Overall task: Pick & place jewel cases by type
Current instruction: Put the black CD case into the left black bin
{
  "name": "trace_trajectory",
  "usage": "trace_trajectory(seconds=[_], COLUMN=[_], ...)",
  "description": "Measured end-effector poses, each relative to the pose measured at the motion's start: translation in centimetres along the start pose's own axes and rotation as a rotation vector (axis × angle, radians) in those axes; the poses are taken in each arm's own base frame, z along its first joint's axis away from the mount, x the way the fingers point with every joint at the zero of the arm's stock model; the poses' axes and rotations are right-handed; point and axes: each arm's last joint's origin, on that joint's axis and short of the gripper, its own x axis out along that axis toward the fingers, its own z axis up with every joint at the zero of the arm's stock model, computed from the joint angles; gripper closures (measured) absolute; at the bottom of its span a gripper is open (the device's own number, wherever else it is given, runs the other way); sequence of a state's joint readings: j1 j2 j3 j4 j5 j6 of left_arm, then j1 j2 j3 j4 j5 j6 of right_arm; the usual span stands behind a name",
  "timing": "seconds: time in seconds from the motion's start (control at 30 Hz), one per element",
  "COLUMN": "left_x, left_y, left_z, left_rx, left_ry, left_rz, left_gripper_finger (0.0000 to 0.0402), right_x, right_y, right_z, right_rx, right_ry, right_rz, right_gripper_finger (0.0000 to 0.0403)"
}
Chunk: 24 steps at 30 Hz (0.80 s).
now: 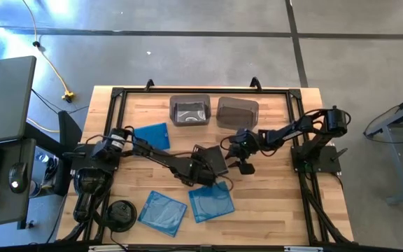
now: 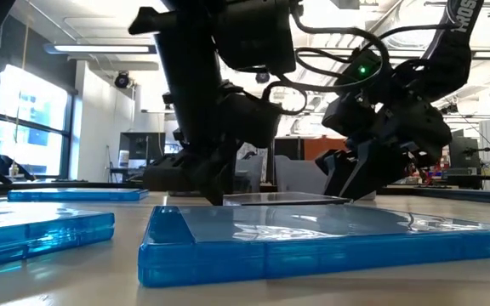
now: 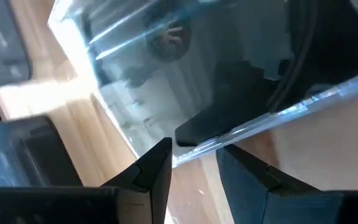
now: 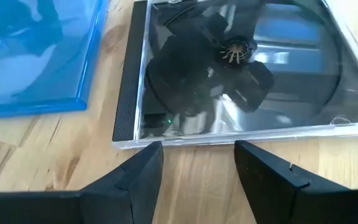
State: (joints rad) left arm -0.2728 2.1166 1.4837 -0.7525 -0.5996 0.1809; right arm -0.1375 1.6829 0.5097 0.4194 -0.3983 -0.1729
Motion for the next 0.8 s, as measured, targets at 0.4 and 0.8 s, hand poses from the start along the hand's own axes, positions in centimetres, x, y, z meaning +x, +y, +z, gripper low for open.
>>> trace_trajectory(seconds=[0.4, 0.8], left_x=[-2.7, -7.7], left_y=[-2.2, 1.8], left_z=[1.2, 3.9], left_rx=[0.131, 0.076], left_ry=[-0.095, -0.224], left_rz=[0.075, 0.139], left_gripper_finger=[0.0275, 0.0275], right_x=[0.2, 0.5], right_y=[0.4, 1.3], right_z=[0.0, 0.1], right_rx=[-0.037, -0.105], right_ry=[0.034, 0.043], right_rz=[-0.029, -0.027], right_gripper_finger=[0.0206, 0.0206])
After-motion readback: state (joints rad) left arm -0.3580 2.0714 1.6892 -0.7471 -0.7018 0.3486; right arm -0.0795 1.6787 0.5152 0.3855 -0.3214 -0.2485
